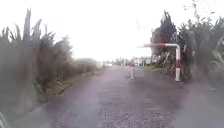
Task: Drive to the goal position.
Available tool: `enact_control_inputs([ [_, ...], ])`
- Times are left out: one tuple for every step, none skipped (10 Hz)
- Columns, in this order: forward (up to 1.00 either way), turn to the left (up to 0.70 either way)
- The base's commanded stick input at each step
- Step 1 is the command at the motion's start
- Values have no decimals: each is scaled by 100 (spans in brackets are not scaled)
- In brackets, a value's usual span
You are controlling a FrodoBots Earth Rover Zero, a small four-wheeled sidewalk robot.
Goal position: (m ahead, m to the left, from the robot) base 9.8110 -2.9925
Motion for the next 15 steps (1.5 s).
enact_control_inputs([
  [70, 0],
  [70, 0],
  [70, 0],
  [70, 0],
  [70, 0],
  [70, -2],
  [70, -3],
  [70, -14],
  [70, -14],
  [70, -14],
  [70, -14],
  [70, -14],
  [70, -14],
  [70, -14],
  [70, -14],
])
